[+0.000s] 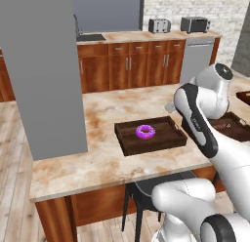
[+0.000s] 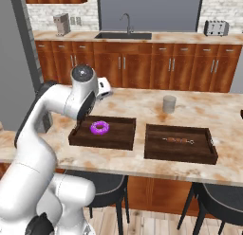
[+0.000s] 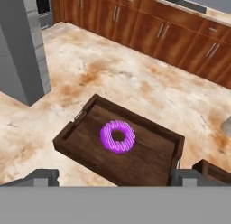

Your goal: Take the donuts from the fridge and place them on the empty tray on the dining counter.

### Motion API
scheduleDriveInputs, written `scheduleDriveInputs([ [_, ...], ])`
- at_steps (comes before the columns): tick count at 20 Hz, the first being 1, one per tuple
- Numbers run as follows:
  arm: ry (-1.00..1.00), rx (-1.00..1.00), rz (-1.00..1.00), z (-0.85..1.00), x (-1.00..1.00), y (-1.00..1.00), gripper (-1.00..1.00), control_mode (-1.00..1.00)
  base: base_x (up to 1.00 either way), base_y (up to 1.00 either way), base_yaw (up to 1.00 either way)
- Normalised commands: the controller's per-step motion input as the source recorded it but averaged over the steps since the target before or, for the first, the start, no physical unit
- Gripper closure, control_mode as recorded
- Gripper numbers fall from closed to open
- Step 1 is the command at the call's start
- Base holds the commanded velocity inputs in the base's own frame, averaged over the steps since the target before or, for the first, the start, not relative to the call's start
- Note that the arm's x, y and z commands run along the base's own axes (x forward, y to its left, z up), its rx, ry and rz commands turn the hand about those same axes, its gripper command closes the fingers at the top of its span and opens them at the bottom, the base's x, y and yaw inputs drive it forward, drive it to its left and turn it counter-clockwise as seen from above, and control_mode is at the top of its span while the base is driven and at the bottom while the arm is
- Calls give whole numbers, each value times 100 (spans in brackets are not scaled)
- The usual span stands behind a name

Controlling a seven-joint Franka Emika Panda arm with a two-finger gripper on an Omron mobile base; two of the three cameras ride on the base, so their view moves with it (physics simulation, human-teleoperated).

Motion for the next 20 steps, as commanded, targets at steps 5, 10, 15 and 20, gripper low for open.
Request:
scheduleDriveInputs([
  [5, -26, 0, 0, 11, -100, 2, -100, -100, 0, 0, 0],
  [10, -18, 0, -1, 16, -100, 4, -100, -100, 0, 0, 0],
  [15, -8, 1, -2, 26, -86, 0, -100, -100, 0, 0, 0],
  [20, 0, 0, -2, 20, -40, 2, -100, -100, 0, 0, 0],
])
